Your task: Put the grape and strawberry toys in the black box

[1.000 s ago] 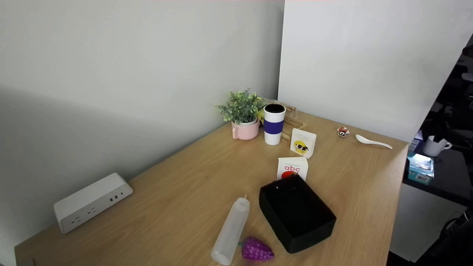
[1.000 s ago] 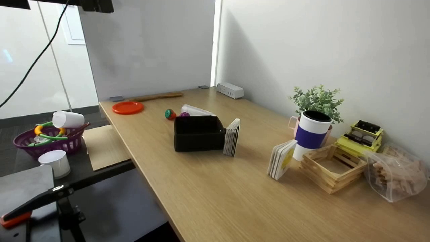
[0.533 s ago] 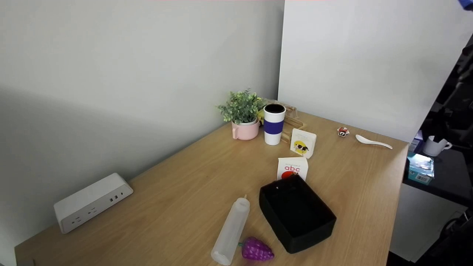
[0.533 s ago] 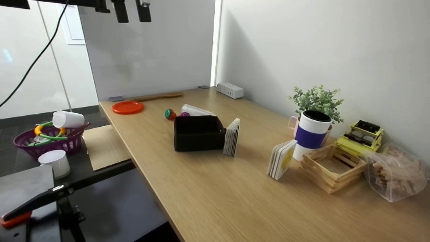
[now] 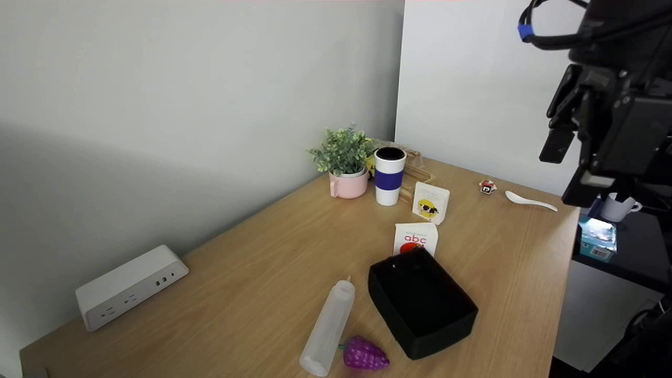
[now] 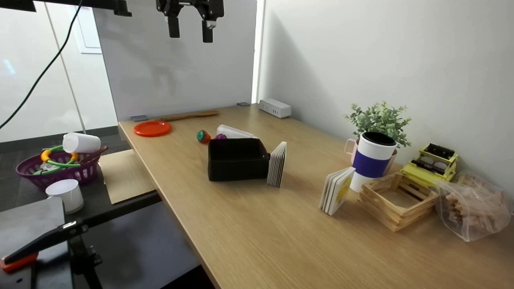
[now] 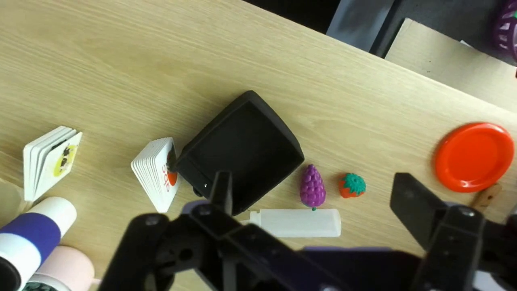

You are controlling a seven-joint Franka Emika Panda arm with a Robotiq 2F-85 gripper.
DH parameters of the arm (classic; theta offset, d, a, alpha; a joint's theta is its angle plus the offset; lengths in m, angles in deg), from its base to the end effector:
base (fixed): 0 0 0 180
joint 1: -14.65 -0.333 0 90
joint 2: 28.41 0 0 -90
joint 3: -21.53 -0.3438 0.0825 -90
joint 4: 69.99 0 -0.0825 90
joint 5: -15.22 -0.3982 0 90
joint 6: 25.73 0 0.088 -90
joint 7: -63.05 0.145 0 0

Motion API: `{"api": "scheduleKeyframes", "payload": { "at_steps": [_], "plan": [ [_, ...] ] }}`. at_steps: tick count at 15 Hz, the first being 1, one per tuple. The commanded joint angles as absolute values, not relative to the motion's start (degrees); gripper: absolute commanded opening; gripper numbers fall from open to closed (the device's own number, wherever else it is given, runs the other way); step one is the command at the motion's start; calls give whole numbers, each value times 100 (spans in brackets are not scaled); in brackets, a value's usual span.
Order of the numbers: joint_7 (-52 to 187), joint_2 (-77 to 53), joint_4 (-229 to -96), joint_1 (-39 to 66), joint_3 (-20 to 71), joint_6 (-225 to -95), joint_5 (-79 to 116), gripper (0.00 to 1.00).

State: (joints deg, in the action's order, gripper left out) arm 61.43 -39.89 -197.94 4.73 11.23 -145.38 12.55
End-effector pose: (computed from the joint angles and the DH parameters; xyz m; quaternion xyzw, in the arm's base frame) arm 0.4690 0.1791 0.4411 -0.9838 -0.1773 -0.0256 0.0069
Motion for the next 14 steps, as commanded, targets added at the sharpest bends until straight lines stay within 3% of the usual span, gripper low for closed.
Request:
{"api": "scheduleKeyframes", "payload": {
  "at_steps": [1, 5, 14],
  "plan": [
    [6157, -4006, -19788, 458, 1136, -14522, 1260, 100],
    [6206, -4123, -19866, 449, 1113, -14688, 1292, 100],
    [5391, -2872, -19192, 301, 1135, -15401, 571, 100]
  ]
}}
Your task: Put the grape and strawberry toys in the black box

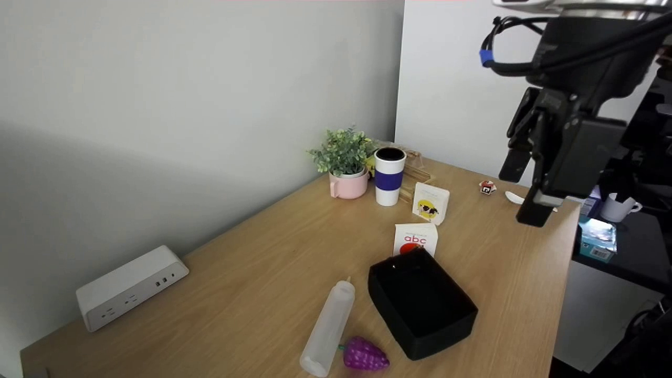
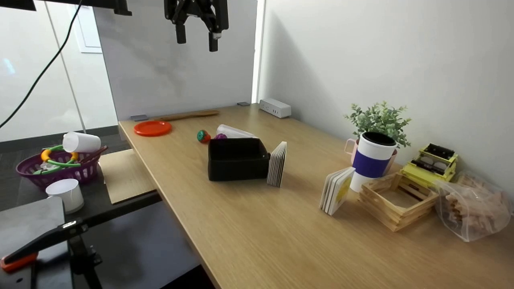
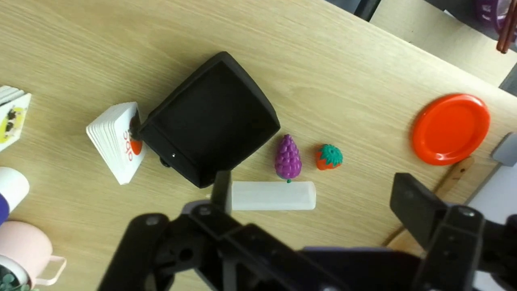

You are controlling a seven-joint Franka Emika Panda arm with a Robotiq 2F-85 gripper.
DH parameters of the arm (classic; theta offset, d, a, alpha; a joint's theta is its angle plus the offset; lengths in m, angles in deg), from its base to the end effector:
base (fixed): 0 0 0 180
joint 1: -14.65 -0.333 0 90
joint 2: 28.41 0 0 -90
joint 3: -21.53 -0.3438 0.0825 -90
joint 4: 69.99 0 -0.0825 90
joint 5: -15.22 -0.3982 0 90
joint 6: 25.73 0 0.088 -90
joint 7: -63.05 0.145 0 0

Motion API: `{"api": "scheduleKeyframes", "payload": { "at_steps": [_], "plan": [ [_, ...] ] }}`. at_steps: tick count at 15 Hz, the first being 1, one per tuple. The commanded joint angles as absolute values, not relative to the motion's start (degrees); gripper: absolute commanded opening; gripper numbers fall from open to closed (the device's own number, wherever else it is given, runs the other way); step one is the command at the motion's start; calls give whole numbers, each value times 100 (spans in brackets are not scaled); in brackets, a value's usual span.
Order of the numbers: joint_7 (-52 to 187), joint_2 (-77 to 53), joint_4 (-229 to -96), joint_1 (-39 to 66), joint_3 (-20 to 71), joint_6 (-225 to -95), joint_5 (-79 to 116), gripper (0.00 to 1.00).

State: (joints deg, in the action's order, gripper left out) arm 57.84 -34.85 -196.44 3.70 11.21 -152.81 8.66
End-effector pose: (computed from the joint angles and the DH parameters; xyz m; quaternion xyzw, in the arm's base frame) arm 0.4956 0.2019 0.4223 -0.9777 -0.1976 -0.0551 0.0458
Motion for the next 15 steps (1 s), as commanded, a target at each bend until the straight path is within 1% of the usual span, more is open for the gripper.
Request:
{"api": "scheduleKeyframes", "payload": {
  "at_steps": [1, 8, 14, 15],
  "plan": [
    [5263, -2701, -19060, 292, 1117, -15382, 464, 100],
    [5017, -1010, -17683, 259, 881, -14958, 529, 100],
    [5118, 440, -16199, 208, 868, -13727, 818, 100],
    [5159, -15, -16841, 237, 863, -14244, 739, 100]
  ]
}}
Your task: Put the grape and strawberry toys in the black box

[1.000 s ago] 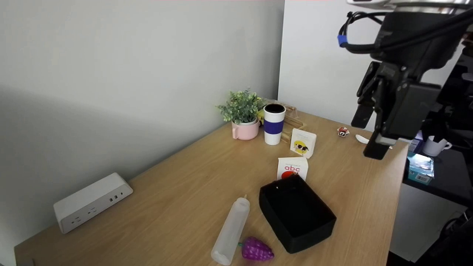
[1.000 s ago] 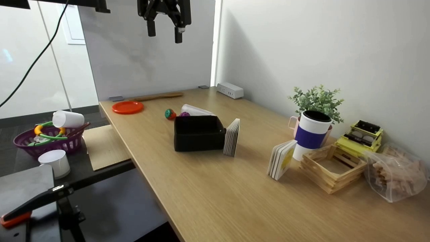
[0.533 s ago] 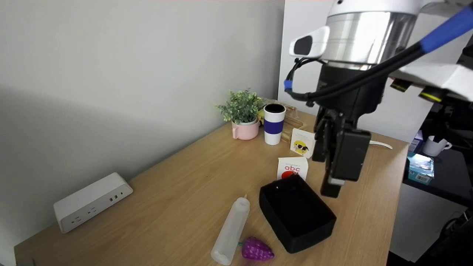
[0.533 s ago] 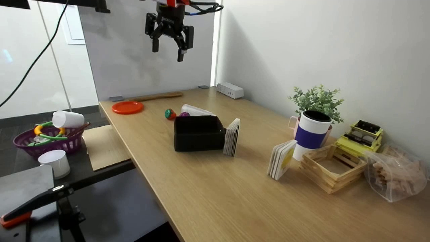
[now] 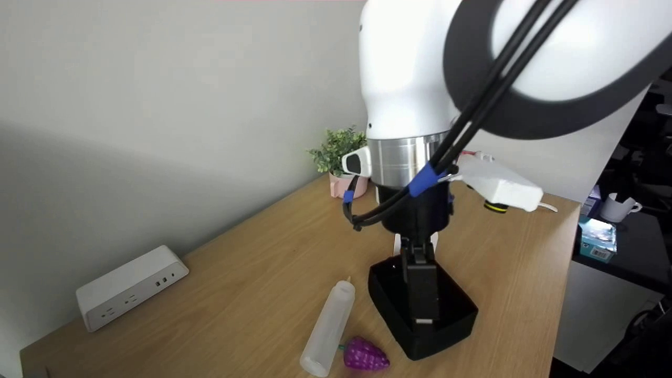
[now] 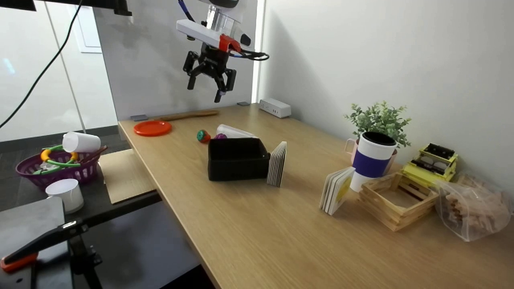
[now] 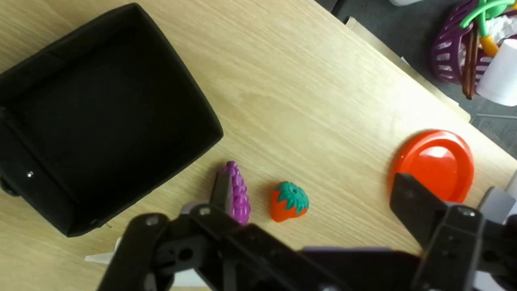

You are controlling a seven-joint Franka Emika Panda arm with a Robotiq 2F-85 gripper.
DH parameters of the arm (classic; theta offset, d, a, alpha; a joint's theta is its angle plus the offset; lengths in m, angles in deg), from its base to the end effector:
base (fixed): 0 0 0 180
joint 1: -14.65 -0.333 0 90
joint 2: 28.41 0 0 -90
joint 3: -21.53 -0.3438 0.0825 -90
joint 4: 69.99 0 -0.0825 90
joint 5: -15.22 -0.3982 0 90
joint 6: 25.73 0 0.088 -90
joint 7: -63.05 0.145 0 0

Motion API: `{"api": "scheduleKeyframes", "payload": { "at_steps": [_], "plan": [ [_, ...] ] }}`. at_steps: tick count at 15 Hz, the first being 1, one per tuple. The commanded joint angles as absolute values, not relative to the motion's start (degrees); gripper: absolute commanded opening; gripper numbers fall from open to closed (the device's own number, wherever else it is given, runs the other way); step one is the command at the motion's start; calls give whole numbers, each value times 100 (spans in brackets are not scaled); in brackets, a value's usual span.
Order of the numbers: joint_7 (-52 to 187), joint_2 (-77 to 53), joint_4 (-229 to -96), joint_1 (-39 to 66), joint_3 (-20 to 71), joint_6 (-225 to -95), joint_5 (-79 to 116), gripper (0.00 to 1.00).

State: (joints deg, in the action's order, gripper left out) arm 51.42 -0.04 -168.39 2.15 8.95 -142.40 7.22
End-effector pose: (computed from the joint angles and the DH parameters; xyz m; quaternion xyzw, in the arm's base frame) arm 0.6034 0.2841 0.2749 -0.9530 -0.2690 0.0957 0.1015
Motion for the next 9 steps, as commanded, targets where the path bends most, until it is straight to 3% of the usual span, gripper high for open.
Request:
{"api": "scheduleKeyframes", "payload": {
  "at_steps": [1, 9],
  "plan": [
    [5159, 144, -16698, 235, 866, -14184, 742, 100],
    [5110, 406, -16530, 265, 839, -14289, 640, 100]
  ]
}}
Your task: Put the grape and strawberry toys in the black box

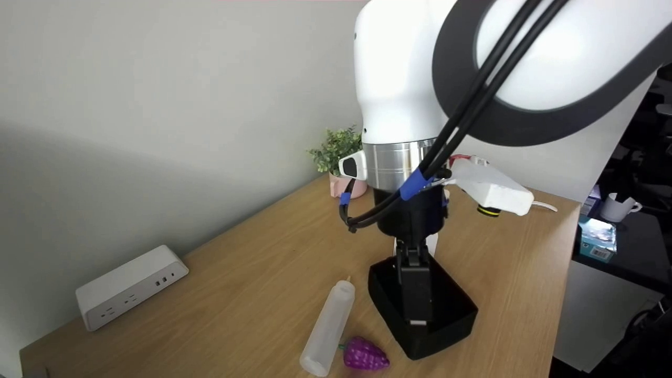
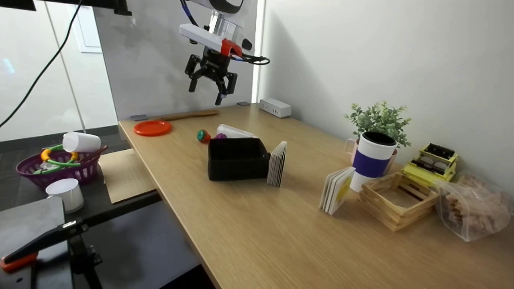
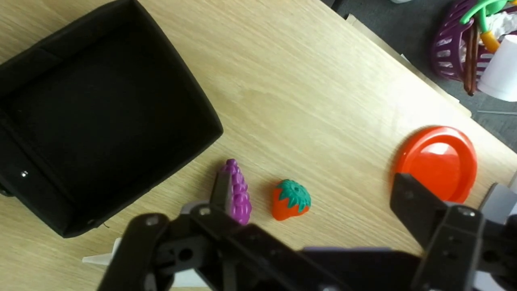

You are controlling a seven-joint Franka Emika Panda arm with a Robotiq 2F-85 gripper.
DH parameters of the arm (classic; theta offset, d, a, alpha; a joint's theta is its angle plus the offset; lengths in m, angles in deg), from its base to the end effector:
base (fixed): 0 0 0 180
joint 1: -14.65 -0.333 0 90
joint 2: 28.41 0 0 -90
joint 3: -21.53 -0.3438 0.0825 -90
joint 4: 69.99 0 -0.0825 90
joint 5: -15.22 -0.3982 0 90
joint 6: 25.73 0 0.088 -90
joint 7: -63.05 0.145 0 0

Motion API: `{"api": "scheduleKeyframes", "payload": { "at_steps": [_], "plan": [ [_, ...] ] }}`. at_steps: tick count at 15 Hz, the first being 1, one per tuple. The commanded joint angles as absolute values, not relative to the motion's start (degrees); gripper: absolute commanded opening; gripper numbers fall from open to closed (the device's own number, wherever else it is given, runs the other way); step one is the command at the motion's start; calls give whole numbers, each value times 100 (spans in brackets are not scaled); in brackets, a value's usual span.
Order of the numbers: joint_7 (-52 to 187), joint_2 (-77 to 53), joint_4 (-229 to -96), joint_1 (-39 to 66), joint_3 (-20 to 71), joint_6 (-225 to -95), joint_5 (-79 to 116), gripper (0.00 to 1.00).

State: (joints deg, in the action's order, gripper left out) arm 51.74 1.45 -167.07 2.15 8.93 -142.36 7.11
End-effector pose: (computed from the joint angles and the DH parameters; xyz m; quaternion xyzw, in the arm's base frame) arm 0.6089 0.2861 0.2678 -0.9536 -0.2648 0.0979 0.1045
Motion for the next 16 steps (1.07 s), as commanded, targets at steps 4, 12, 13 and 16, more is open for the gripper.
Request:
{"api": "scheduleKeyframes", "payload": {
  "at_steps": [4, 12, 13, 16],
  "plan": [
    [5070, 1020, -15987, 238, 831, -14060, 674, 100],
    [5217, 2320, -14489, -56, 882, -13590, 1001, 100],
    [5253, 2463, -14299, -102, 909, -13480, 1070, 100],
    [5541, 2888, -13698, -256, 1071, -12970, 1333, 100]
  ]
}}
